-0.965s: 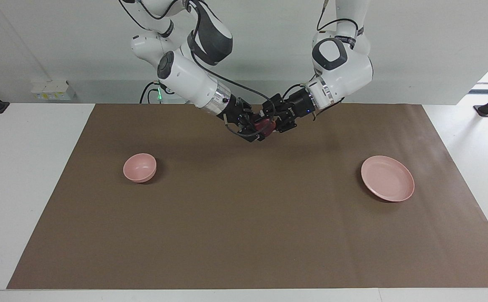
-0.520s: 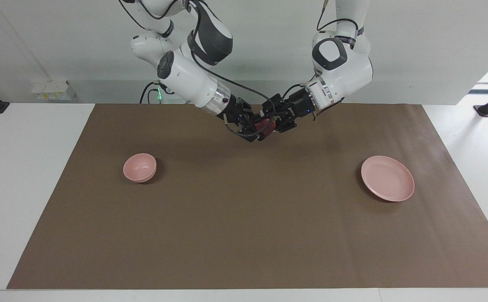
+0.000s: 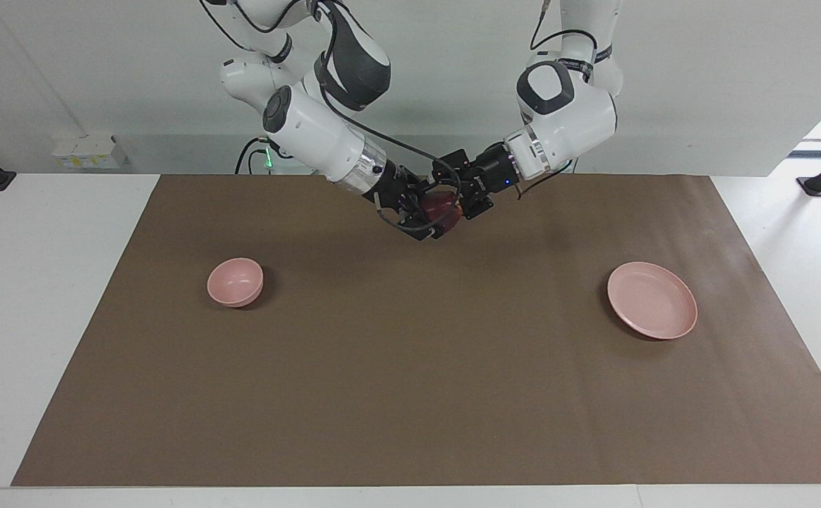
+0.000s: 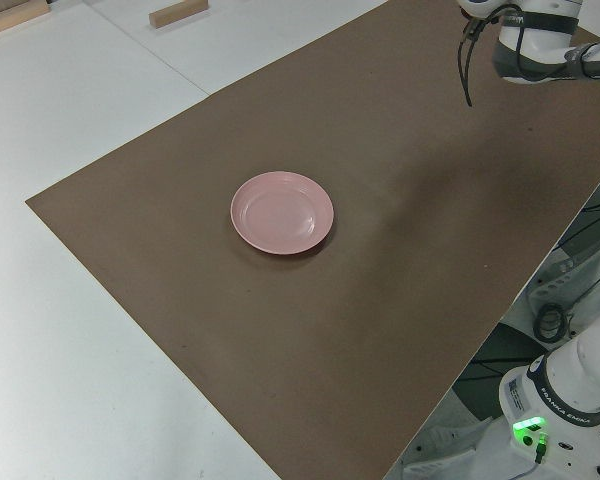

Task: Move apple from plate to bowl
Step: 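Close the right gripper on the apple held by the left gripper, then open the left gripper while the right gripper pulls the apple away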

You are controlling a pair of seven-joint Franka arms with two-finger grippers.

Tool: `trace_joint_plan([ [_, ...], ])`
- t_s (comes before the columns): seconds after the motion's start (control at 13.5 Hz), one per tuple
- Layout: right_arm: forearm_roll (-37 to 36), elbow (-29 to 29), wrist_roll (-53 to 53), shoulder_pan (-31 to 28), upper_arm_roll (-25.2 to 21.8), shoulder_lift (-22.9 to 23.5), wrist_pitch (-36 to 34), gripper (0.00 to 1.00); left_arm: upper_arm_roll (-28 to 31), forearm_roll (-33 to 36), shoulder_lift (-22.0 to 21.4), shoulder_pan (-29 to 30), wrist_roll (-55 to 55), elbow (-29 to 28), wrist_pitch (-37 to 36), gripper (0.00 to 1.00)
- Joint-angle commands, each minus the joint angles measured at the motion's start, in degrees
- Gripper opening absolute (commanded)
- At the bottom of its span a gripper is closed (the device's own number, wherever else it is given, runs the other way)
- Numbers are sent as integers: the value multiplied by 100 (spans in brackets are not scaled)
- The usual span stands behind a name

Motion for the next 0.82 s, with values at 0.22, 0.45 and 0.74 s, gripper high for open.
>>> trace_joint_plan([
  [0.22,-464,-110,-166,-440,-24,-69,-421,0,99,-87,-172,105,-71,-36,-1,100],
  [0.45,-1192,-110,-184,-845,-24,-60,-835,0,126,-69,-260,263,-141,-54,-63,100],
  [0.74,-2064,-145,-936,-1337,-24,-43,-1064,0,135,385,-391,781,-387,-106,-63,100],
])
